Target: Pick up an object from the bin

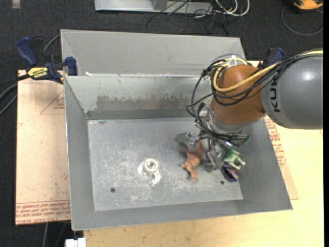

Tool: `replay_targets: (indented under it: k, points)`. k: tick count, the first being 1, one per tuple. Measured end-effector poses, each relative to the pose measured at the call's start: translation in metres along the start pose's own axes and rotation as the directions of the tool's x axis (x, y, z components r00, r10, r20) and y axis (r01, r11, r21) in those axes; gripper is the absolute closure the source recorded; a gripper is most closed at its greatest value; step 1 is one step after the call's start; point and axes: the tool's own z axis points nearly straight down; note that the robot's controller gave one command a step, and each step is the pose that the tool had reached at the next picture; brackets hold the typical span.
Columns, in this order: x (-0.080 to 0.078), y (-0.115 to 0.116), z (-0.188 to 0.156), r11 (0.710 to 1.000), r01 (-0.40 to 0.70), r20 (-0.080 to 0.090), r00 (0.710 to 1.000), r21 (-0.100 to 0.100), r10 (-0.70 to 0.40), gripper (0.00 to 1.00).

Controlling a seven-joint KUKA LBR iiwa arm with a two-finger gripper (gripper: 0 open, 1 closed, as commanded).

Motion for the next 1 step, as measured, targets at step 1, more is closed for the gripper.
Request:
replay_targets:
  k: [1]
  points:
    - [-0.0058, 0.0046, -0.001, 1.0, 0.001, -0.002, 1.0, 0.003, -0.001, 1.0]
